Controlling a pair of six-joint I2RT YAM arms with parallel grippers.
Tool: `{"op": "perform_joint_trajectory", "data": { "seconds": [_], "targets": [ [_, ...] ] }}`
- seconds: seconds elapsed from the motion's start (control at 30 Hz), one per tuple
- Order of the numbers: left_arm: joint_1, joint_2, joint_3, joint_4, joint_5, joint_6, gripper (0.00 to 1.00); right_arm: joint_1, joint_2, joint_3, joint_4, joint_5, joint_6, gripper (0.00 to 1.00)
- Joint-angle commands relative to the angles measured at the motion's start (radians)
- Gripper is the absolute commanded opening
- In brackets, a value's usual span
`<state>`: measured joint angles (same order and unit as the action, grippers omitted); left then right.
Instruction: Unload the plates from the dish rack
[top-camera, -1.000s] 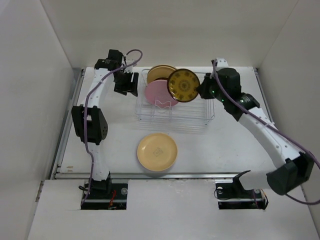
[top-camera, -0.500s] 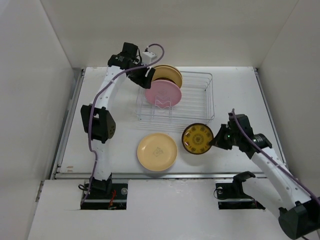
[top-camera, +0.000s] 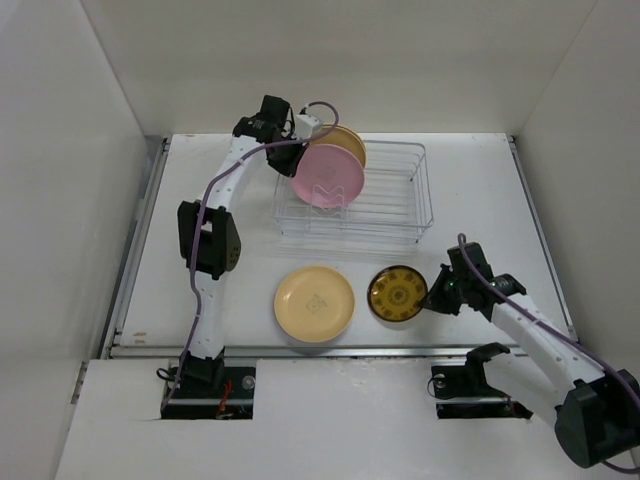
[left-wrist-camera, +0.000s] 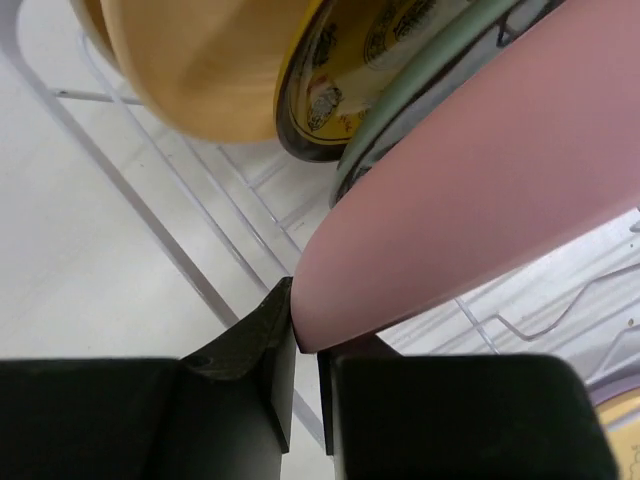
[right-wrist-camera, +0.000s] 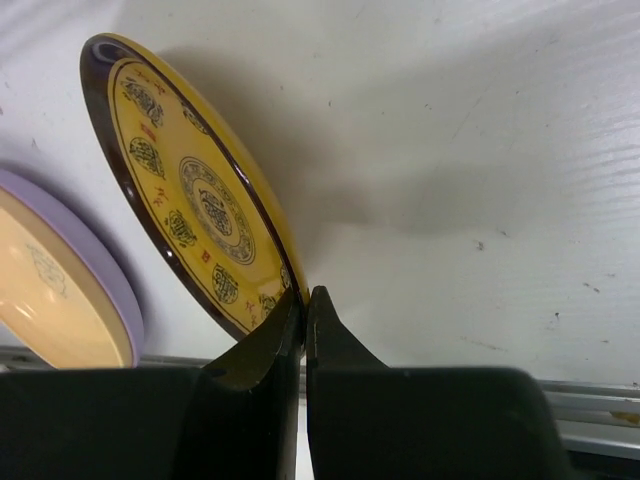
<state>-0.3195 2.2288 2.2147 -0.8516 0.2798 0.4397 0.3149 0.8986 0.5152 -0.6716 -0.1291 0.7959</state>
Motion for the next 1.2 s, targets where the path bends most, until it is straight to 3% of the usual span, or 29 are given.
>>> {"op": "perform_joint_trajectory", "data": {
  "seconds": [0.0,0.3,0.47,0.57,0.83,1.0,1.17],
  "targets": [
    [-0.006,-0.066,0.019,0.008,-0.01,-0.093,0.0,-0.005,0.023,0.017,0.073,0.045,0.028,0.01],
    [-0.006,-0.21,-0.098,0.1,0.004,-0.07,0.0,-0.005,0.034,0.008,0.073,0.054,0.008,0.01],
    [-0.006,-0.219,-0.139,0.164,0.013,-0.13,0.0,-0.005,0.055,0.008,0.086,0.066,0.008,0.47],
    [-0.006,-0.253,-0.139,0.175,0.004,-0.174,0.0,-0.005,0.065,0.028,0.086,0.085,-0.004,0.62],
    [-0.006,-0.322,-0.246,0.246,-0.027,-0.174,0.0,-0.005,0.033,0.051,0.086,0.085,-0.014,0.78],
    [-0.006,-0.333,-0.256,0.26,-0.005,-0.174,0.04,-0.005,0.022,0.081,0.096,0.066,-0.032,0.99],
    [-0.006,-0.301,-0.274,0.241,-0.024,-0.151,0.04,-0.005,0.01,0.169,0.083,0.117,-0.069,1.0]
  ]
}}
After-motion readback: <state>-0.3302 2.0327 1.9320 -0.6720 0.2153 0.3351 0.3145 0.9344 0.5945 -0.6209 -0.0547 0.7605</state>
